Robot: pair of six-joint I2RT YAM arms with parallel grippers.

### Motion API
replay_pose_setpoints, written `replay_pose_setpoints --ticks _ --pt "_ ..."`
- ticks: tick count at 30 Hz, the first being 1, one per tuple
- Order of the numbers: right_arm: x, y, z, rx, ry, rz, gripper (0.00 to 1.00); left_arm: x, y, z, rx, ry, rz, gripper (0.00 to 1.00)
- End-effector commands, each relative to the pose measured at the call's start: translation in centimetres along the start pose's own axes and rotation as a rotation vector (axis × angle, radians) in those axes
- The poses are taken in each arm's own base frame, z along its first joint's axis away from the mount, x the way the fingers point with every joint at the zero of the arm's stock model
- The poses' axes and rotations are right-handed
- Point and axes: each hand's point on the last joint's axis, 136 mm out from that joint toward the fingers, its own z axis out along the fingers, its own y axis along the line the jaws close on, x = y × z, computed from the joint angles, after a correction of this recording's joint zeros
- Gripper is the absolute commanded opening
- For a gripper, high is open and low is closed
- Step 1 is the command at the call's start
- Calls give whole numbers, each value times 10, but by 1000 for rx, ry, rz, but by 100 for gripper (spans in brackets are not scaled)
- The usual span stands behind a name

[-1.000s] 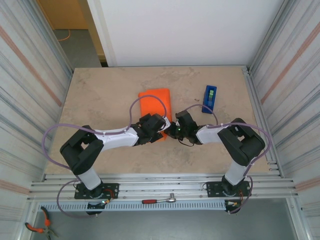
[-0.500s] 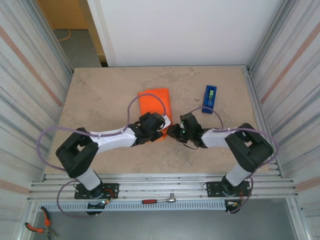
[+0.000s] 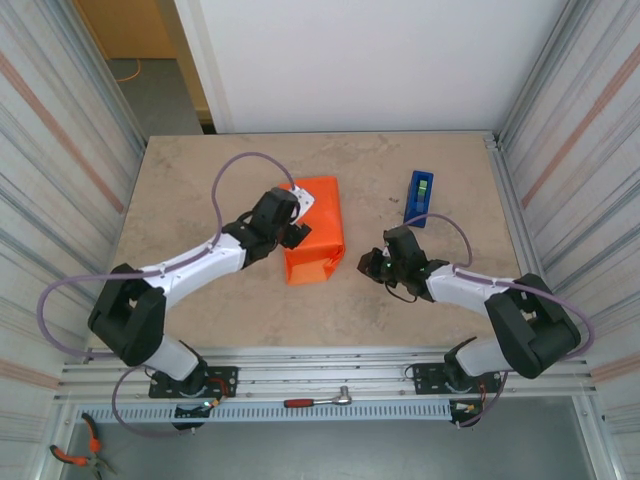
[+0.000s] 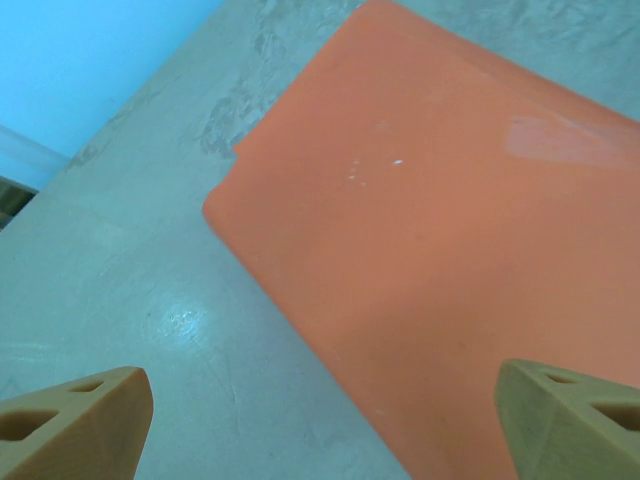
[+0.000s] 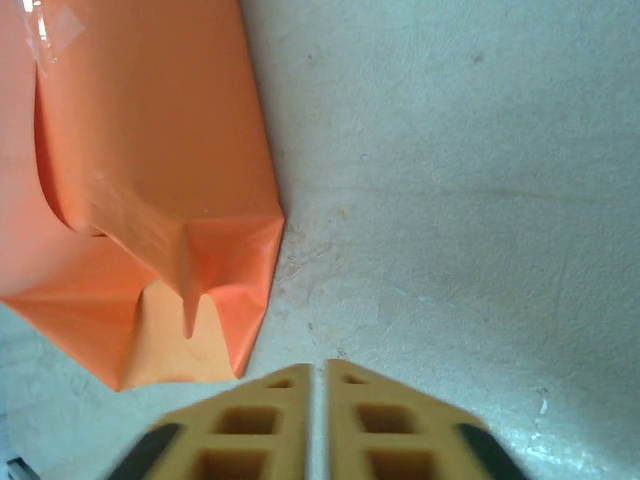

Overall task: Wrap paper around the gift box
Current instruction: Fold the wrapping paper for the gift box.

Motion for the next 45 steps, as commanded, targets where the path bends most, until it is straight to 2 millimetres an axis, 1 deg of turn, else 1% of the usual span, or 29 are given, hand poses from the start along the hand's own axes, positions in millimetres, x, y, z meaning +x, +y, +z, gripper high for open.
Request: replay_pose_setpoints --ticks 1,6,12,15,19,23,28,33,37,42,45 --pt "1 -5 8 31 26 -18 0 9 -3 12 45 61 -24 89" --pt "-6 -5 19 61 27 -34 0 18 -12 28 62 113 31 89" --pt "-19 -10 28 132 32 -33 0 27 -22 36 74 146 83 89" --pt "-19 -8 35 158 55 -43 0 30 -25 37 74 155 105 89" --pt "-12 1 45 174 95 -72 0 30 -28 38 80 155 107 89" --pt "-4 15 52 192 113 -120 0 31 -32 38 90 155 118 89" --pt "-1 27 59 195 128 -144 0 33 -35 38 101 155 122 89" --pt "-1 31 62 188 135 -144 0 36 -39 39 109 158 125 88" --pt "1 33 69 169 140 -135 0 37 -43 39 115 157 126 88" --pt "9 33 80 146 152 -117 0 37 -46 39 120 155 126 88" --pt "17 31 85 149 167 -114 0 38 -48 38 123 155 127 88"
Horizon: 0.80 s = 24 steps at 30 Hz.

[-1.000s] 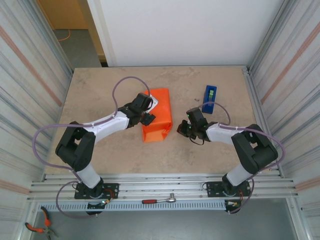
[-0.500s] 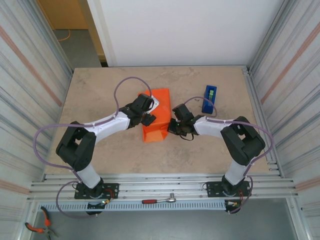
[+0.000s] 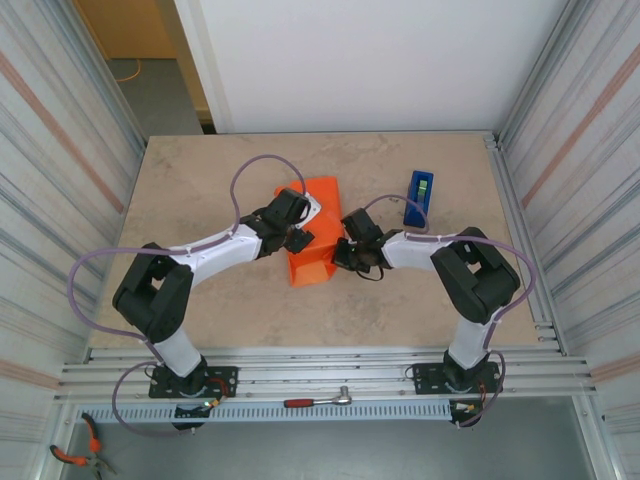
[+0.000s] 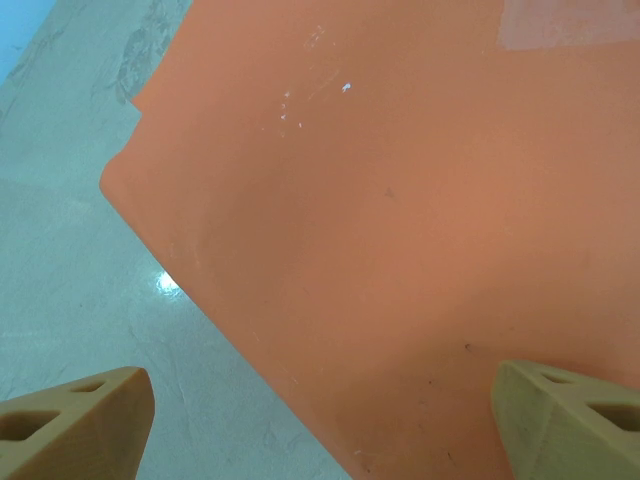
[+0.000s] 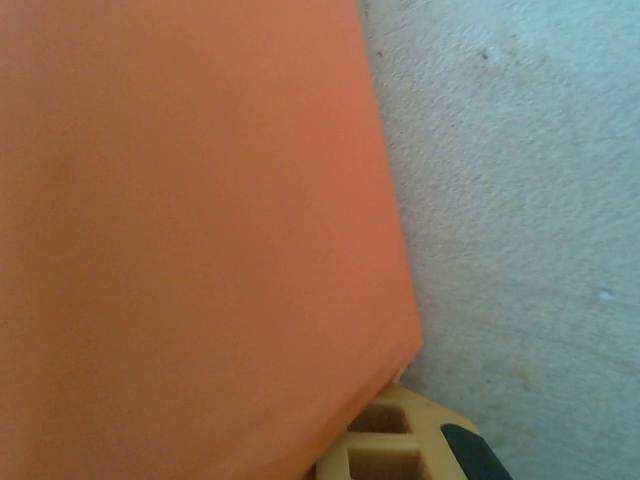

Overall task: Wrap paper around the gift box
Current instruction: Fold the wrapping paper for the gift box.

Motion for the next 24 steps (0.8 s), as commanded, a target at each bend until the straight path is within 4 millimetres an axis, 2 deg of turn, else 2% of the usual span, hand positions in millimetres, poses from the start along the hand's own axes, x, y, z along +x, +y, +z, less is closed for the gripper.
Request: replay_pose_setpoints --ticks 1,8,12,19,24 --pt "13 2 13 -4 33 5 0 10 -22 7 56 29 36 88" --pt "32 -9 12 28 42 20 0 8 -28 5 65 21 39 88" --pt "39 -15 2 24 27 38 0 -2 -22 -3 52 -8 19 88" --pt "31 -14 -27 11 -39 17 0 -31 9 -27 12 -84 -93 89" --pt "26 -19 -45 20 -84 -4 0 -28 34 -30 29 -87 -248 90"
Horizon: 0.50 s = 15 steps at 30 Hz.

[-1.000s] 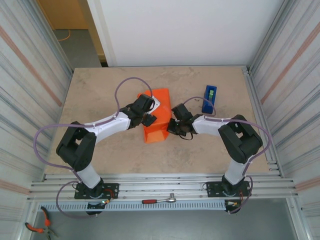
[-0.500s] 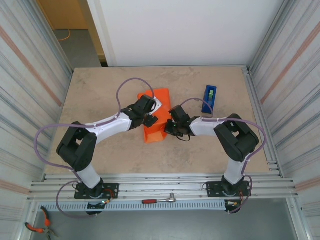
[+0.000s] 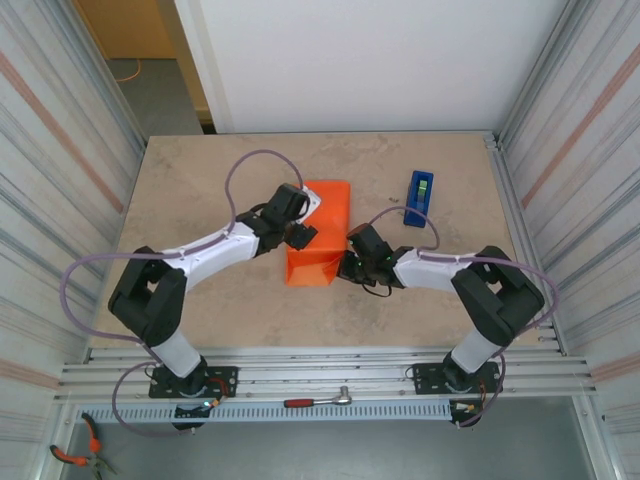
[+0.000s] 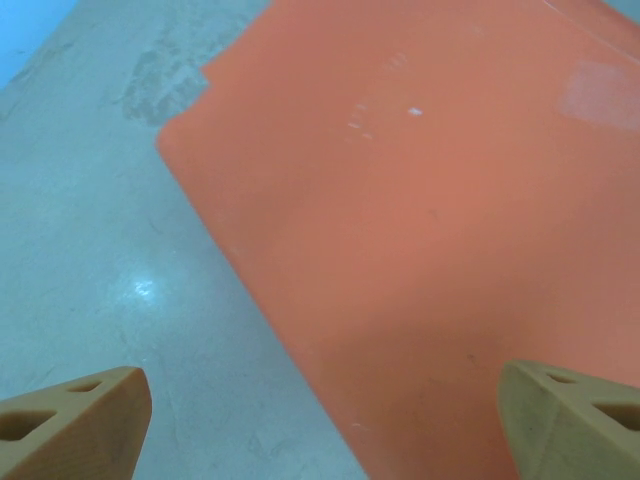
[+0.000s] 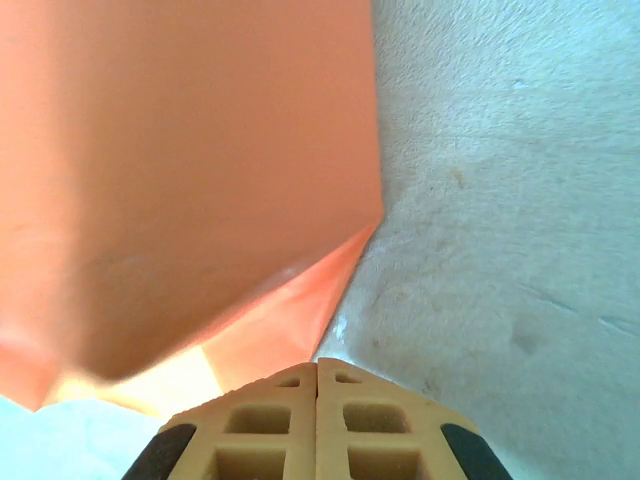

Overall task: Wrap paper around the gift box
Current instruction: Fold the wrapping paper for the gift box.

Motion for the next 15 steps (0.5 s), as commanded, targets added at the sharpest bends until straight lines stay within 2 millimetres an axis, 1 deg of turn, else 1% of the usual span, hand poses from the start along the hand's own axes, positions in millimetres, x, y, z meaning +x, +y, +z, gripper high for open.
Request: replay_pose_setpoints --ticks 1,4,7,9,15 --pt "-4 -13 -15 40 -38 -6 0 -11 22 -13 20 -36 -154 90" --pt "-7 -22 -19 37 -55 20 0 -4 26 -8 51 -19 -221 90" --pt "-10 -24 -19 13 -52 39 0 4 23 -2 83 1 -251 90" --pt "-12 -22 -18 2 -52 41 0 9 18 4 103 21 -253 90" --pt "-19 -4 -12 -46 -44 45 0 19 1 14 171 56 -268 90"
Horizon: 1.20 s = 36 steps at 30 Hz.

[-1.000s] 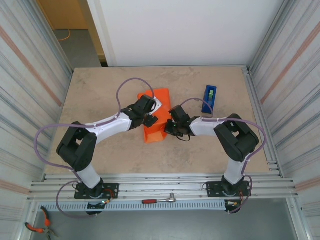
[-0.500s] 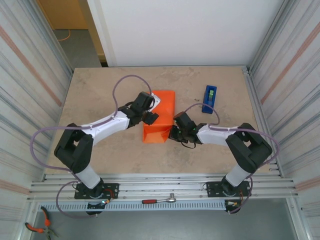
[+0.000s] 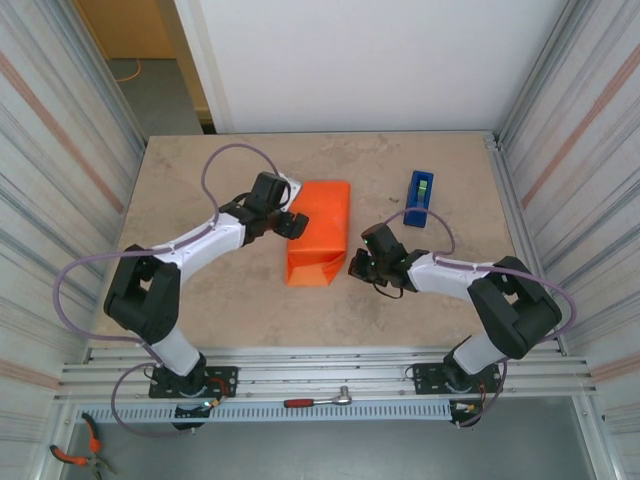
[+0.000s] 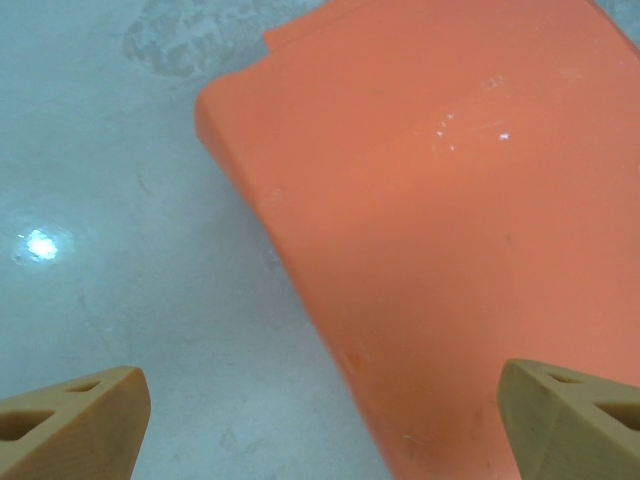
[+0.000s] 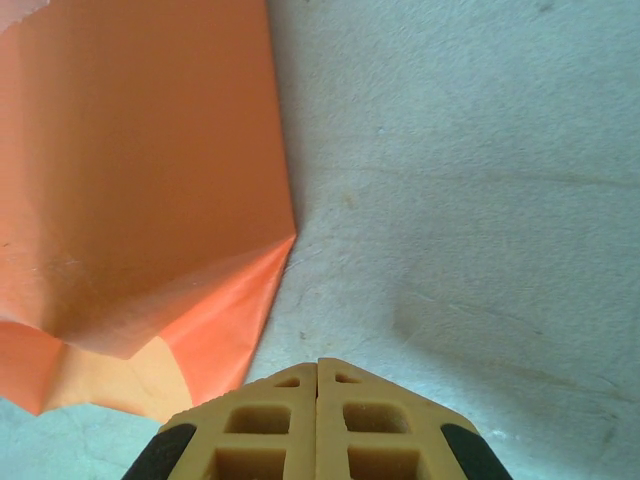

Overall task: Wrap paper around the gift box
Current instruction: Fold the wrapping paper for the gift box.

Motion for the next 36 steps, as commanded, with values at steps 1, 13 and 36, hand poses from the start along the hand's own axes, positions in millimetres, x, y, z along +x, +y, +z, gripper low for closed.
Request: replay_pose_setpoints --ticks 1,13,36 --pt "-7 19 4 -47 -1 2 0 14 -13 7 62 46 -34 90" --pt "-21 30 21 -91 -6 62 0 35 -39 11 132 92 -57 90" --pt "-21 26 13 -140 -25 95 0 39 -61 12 176 107 -60 89"
